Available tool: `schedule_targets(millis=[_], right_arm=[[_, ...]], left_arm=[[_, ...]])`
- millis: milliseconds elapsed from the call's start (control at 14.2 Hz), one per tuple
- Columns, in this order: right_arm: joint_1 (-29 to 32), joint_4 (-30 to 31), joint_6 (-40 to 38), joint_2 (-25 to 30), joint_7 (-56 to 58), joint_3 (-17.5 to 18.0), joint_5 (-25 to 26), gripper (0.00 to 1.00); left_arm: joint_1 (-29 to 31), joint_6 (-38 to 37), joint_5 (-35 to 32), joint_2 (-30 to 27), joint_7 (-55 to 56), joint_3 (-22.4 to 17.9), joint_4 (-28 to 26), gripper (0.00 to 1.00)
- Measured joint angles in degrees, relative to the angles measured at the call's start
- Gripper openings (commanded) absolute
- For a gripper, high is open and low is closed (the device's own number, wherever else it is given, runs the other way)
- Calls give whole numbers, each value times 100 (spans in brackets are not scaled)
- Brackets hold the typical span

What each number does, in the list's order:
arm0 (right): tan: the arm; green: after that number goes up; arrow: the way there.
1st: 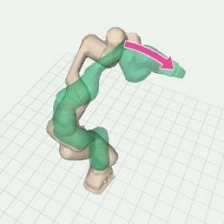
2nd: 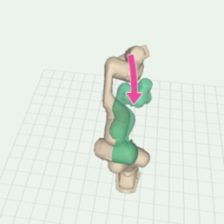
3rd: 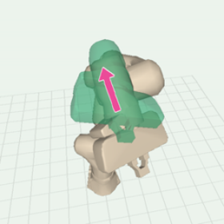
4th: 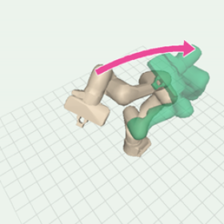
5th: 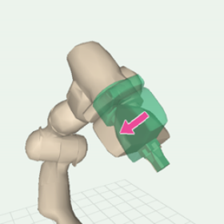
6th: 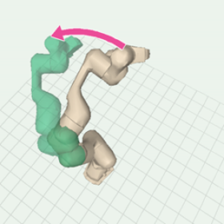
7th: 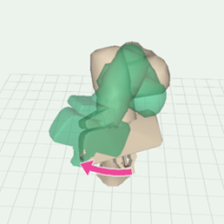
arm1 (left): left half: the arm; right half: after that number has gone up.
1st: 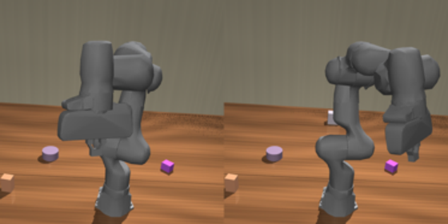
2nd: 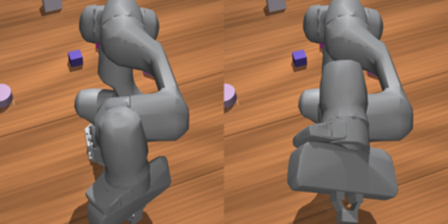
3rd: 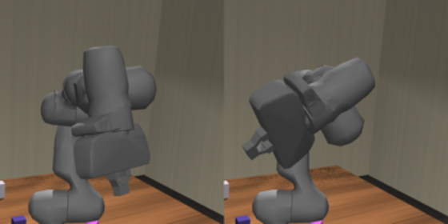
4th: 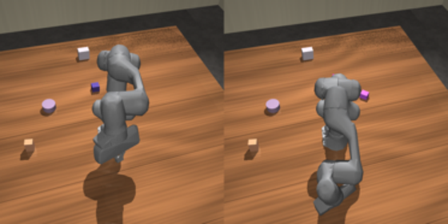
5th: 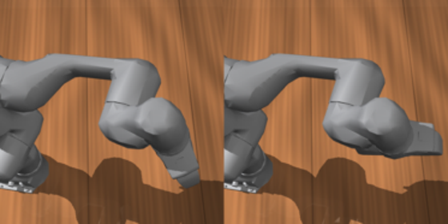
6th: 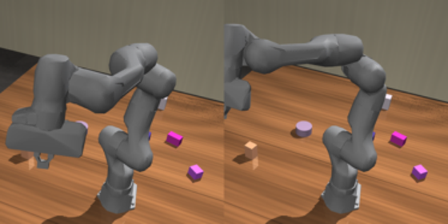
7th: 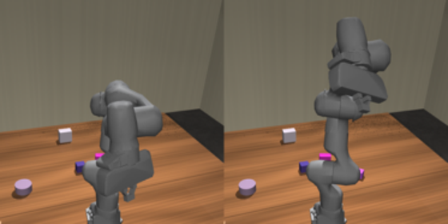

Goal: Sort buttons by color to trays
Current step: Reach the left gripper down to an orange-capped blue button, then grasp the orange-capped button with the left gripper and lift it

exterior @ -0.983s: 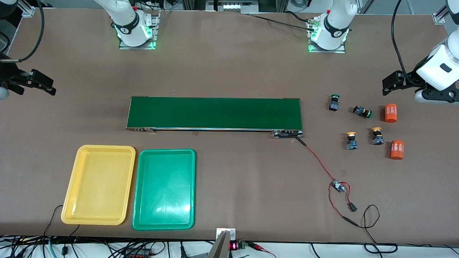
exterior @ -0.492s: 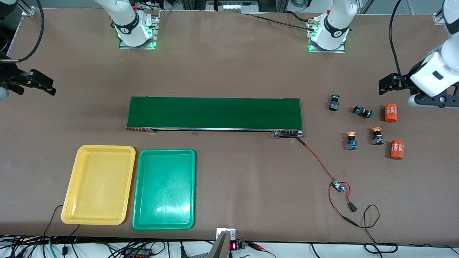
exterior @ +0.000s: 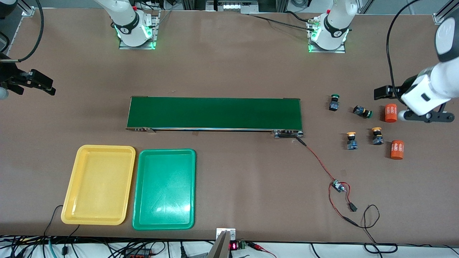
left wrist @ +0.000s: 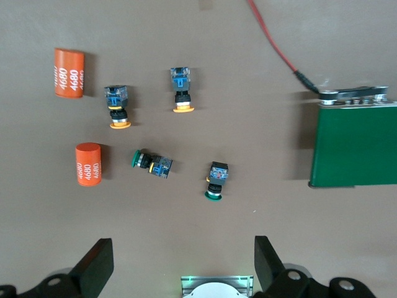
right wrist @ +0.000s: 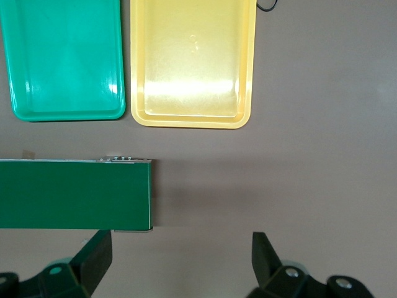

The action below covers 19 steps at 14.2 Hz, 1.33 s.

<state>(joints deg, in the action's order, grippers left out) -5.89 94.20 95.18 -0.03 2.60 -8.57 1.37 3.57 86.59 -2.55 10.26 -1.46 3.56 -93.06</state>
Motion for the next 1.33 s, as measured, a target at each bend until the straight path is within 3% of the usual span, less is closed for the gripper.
schedule_targets(millis=[211,632,913,983,1194,1334], right_arm=[[1,1,4,-5,0,-1,0,100],[9,18,7,-64,0,-4,0,100],[33,27,12,-110,0,-17,0,100],[34,27,16,-110,0,-23,0,100],[34,27,56,-108,0,-23,0,100],[33,27,58,-103,1,-23,0,100]], left_arm=[[59,850,0,712,2,-11,-118,95],[65,3417,0,1734,9,-43,-924,94],[102,3958,0,2253,8,-119,-1125,93],[104,3968,0,2307,8,-130,-1139,88],[106,3970,0,2398,3,-149,-1153,40],[106,3971,0,2408,3,-150,-1153,21]])
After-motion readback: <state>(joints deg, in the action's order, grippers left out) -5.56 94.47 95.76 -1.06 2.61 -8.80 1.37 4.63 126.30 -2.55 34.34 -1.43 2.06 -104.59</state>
